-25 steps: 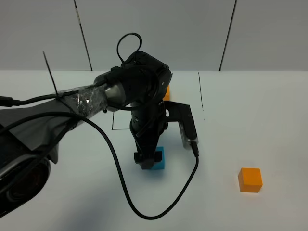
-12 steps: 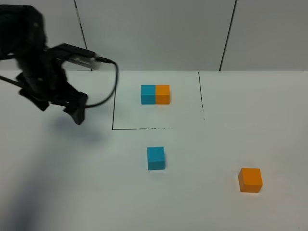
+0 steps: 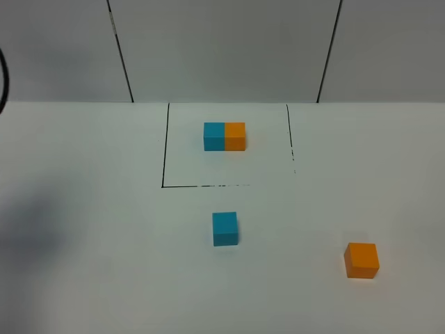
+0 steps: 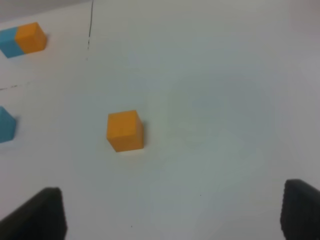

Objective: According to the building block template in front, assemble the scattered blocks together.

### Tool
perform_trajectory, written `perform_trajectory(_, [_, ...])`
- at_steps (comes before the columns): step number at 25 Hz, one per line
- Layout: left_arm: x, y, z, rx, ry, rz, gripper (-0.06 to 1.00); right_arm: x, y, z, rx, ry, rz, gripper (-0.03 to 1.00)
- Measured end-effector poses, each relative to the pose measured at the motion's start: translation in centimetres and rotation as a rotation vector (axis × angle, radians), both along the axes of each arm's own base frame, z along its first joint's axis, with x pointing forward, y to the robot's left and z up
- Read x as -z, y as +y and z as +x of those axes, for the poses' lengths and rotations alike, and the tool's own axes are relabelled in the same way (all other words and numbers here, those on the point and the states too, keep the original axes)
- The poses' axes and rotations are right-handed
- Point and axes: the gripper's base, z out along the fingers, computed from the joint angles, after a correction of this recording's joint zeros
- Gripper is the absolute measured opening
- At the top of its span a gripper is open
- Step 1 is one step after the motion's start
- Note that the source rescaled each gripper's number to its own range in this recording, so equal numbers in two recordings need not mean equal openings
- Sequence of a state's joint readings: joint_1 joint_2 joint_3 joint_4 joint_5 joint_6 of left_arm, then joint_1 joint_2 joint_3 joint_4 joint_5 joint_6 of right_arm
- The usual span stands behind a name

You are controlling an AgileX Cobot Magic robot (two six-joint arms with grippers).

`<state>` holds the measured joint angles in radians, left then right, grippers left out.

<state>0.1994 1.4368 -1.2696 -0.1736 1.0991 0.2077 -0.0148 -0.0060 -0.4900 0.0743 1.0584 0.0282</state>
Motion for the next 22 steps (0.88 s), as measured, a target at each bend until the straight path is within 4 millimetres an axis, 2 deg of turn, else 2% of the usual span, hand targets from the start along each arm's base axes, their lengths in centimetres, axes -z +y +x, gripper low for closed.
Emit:
perform_trajectory(3, [-1.9,-1.1,-5.3,-0.048,-0.103,-0.002,0.8,0.0,0.0,0.0,0.0,0.0,0.0,0.72])
perform_trajectory(7, [-2.9,-2.5,-11.1,-0.053,-0.277,0.023,0.76,0.0,0.0,0.0,0.0,0.0,0.0,0.72])
perform_trajectory(9, [-2.9,-3.2,-14.1,-0.048,-0.372,0.034,0.75,0.0,0.0,0.0,0.0,0.0,0.0,0.72])
perform_trajectory(12, [-1.9,-4.1,-17.7,-0.022,-0.449,0.037,0.74,0.0,0.0,0.0,0.0,0.0,0.0,0.72])
perform_trajectory(17, [1.3,-4.9,-21.7,0.016,-0.507,0.031,0.72,0.0,0.0,0.0,0.0,0.0,0.0,0.72])
perform_trajectory(22, [3.0,-5.5,-24.1,0.023,-0.572,0.007,0.69,0.0,0.0,0.0,0.0,0.0,0.0,0.72])
